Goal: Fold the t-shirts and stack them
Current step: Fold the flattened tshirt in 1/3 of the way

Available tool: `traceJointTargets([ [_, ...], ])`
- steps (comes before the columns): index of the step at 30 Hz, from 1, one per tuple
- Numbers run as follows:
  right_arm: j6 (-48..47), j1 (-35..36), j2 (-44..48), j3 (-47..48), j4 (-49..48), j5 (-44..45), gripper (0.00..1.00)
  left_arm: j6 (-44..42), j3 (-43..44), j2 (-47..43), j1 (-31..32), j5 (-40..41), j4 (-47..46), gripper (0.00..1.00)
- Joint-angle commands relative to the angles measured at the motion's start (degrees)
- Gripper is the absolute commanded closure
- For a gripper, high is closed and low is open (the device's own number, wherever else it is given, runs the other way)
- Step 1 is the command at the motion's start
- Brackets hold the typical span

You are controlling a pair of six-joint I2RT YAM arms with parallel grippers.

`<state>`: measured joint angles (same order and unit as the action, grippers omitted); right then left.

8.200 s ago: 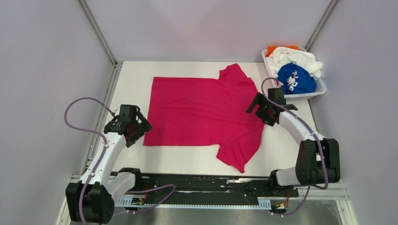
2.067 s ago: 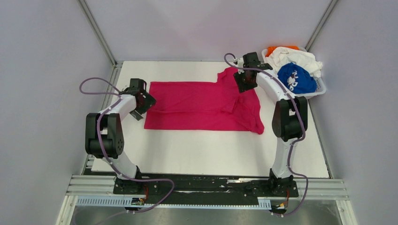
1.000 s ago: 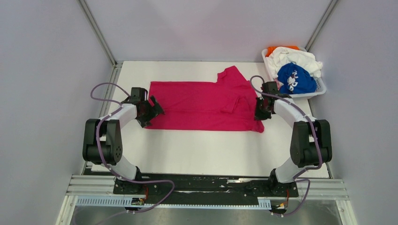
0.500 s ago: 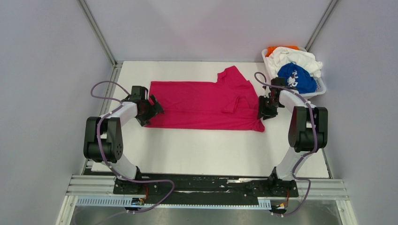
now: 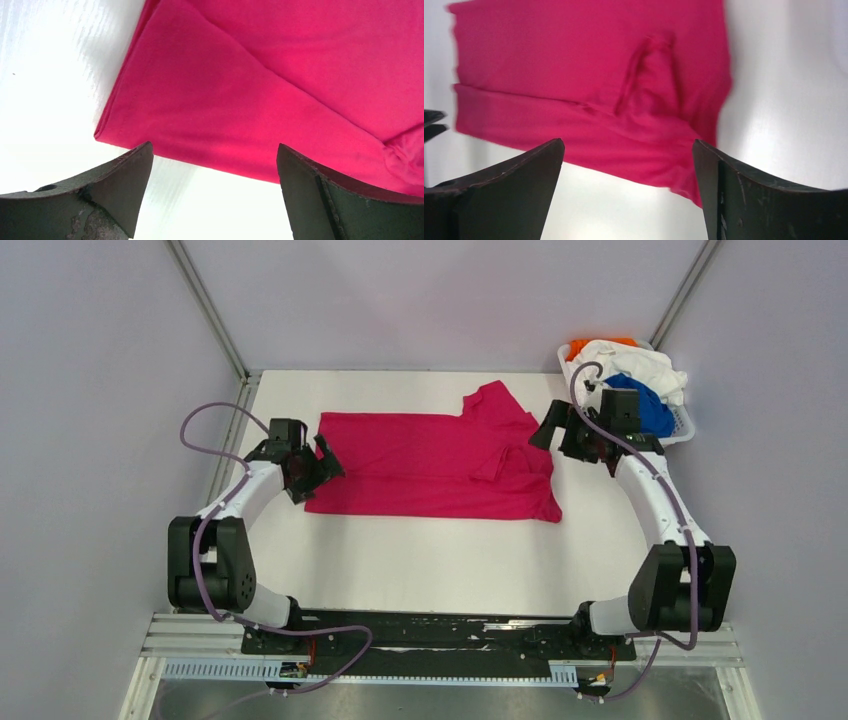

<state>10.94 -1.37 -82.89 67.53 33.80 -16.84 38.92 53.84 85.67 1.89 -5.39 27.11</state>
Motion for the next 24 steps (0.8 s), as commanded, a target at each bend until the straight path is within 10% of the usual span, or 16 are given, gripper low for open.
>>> traceJointTargets([
  [1,11.44,4.15,0.64,-5.09,-14.11,-14.99,0.00,-1.91,2.56,-3.32,-0.02,-3.44,-0.06,0.00],
  [24,10.24,17.56,-27.47,9.19,-10.62,-0.77,0.00,-0.37,-2.55,1.71,0.67,-2.67,-3.11,0.00],
])
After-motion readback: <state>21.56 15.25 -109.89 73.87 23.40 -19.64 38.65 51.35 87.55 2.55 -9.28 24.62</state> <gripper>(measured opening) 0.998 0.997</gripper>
